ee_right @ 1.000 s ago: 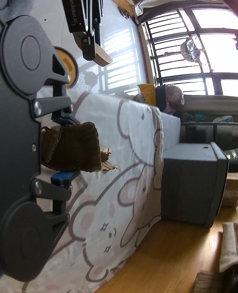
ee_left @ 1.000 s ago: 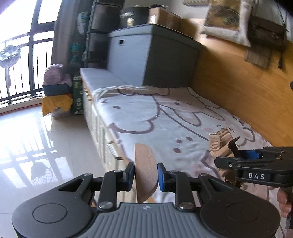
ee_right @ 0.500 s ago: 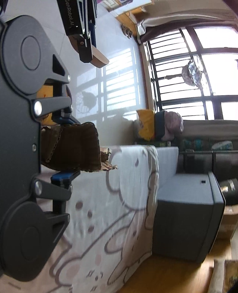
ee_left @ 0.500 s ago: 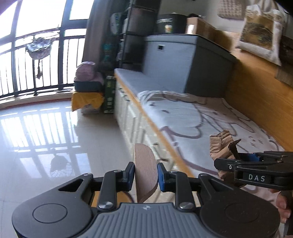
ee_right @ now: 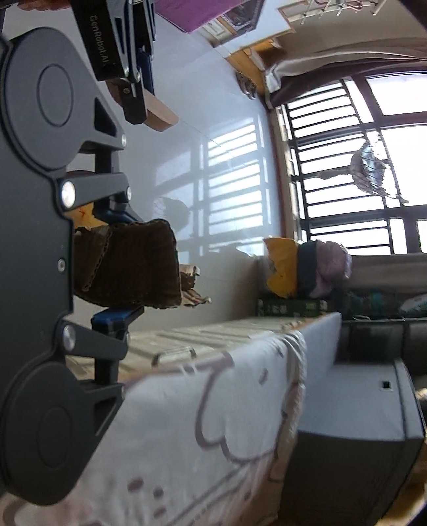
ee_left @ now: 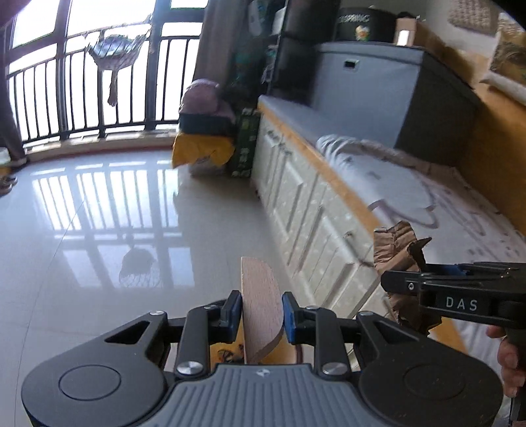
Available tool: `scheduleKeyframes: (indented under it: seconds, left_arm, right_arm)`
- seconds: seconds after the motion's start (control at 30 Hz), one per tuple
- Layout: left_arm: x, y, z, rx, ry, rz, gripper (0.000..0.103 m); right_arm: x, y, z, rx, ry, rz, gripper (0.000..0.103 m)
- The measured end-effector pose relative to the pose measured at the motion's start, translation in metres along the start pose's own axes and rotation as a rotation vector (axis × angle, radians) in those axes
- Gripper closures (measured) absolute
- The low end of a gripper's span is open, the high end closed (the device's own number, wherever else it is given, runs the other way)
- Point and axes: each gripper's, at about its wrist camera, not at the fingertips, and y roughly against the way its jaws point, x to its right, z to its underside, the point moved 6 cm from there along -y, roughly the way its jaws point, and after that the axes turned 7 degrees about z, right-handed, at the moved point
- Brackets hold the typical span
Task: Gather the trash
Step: 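Carry both cardboard pieces with both tools over the wastebasket, then open both tools to drop the cardboard pieces into the wastebasket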
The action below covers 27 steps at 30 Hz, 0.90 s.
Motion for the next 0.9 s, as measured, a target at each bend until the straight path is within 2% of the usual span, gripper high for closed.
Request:
scheduleKeyframes:
  seconds: [0.2, 0.43, 0.57, 0.9]
  left_arm:
    - [-0.034, -0.035, 0.023, -0.067, 0.047, -0.025, 0.076]
    - [-0.064, -0.091, 0.06, -0.185, 0.108, -0.02, 0.076]
    - [-0.074, -0.125, 0.079, -0.252, 0.153, -0.005, 0.076]
    - [-0.093, -0.198, 0.123, -0.407, 0.243, 0.025, 0.076]
  right_arm:
    - [-0.021, -0.05, 0.016, -0.078, 0.002, -0.037, 0.053]
    - [-0.036, -0.122, 0.047, -0.217, 0.004, -0.054, 0.053]
    - [-0.039, -0.157, 0.061, -0.295, -0.034, -0.082, 0.053]
    - [-0.034, -0.223, 0.083, -0.399, -0.07, -0.096, 0.052]
